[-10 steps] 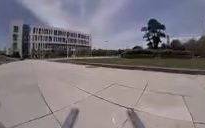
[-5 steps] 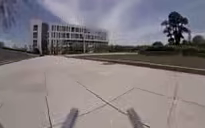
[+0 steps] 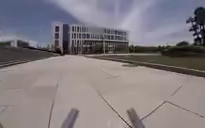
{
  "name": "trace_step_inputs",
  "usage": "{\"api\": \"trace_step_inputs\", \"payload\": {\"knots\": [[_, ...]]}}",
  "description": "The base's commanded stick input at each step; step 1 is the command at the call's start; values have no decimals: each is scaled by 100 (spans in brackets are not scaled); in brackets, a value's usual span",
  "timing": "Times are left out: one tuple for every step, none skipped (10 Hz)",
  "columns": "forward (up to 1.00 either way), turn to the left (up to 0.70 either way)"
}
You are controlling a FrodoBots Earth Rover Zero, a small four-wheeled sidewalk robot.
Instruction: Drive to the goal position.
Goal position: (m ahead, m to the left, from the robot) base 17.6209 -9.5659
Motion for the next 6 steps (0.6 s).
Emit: {"api": "trace_step_inputs", "payload": {"knots": [[100, 40], [100, 40], [100, 40], [100, 40], [100, 40], [100, 39]]}}
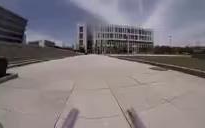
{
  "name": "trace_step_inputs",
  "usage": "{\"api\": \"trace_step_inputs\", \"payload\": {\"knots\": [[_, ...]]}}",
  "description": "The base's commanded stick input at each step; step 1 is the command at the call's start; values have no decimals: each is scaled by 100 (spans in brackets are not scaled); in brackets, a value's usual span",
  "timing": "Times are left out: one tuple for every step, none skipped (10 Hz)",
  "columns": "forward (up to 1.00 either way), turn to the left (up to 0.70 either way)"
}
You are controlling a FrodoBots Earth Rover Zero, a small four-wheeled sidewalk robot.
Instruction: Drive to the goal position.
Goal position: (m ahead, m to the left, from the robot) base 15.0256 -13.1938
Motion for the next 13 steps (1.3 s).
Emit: {"api": "trace_step_inputs", "payload": {"knots": [[100, 38], [100, 10], [100, -13], [100, -27], [100, -37], [100, -39], [100, -39], [100, -39], [100, -22], [100, -5], [100, -6], [100, -5], [100, 0]]}}
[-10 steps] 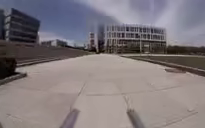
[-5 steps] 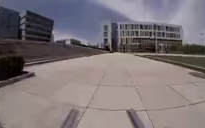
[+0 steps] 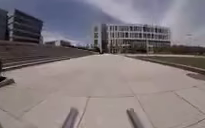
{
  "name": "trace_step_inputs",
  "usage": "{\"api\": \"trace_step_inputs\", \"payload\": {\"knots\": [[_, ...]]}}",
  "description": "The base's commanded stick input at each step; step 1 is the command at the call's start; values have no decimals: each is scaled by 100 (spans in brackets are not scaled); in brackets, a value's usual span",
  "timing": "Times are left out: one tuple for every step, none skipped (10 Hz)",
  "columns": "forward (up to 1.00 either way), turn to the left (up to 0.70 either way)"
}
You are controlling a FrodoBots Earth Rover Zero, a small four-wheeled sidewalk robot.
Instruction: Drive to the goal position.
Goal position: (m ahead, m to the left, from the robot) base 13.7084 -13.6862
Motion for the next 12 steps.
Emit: {"api": "trace_step_inputs", "payload": {"knots": [[100, 0], [100, 0], [100, 0], [100, -15], [100, -37], [100, -39], [100, -37], [100, -37], [100, -37], [100, 0], [100, 0], [100, -7]]}}
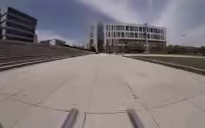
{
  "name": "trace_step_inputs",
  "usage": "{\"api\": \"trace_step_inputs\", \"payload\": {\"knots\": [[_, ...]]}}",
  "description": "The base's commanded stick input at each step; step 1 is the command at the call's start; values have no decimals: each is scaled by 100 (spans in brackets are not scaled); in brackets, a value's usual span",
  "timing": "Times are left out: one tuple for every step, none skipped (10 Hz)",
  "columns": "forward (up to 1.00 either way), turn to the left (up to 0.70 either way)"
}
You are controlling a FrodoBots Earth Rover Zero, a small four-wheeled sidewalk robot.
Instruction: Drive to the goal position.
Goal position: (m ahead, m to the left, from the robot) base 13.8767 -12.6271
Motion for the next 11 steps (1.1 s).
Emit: {"api": "trace_step_inputs", "payload": {"knots": [[100, -29], [100, -13], [100, -4], [100, 0], [100, 0], [100, 0], [100, 6], [100, 23], [100, 40], [100, 32], [100, 16]]}}
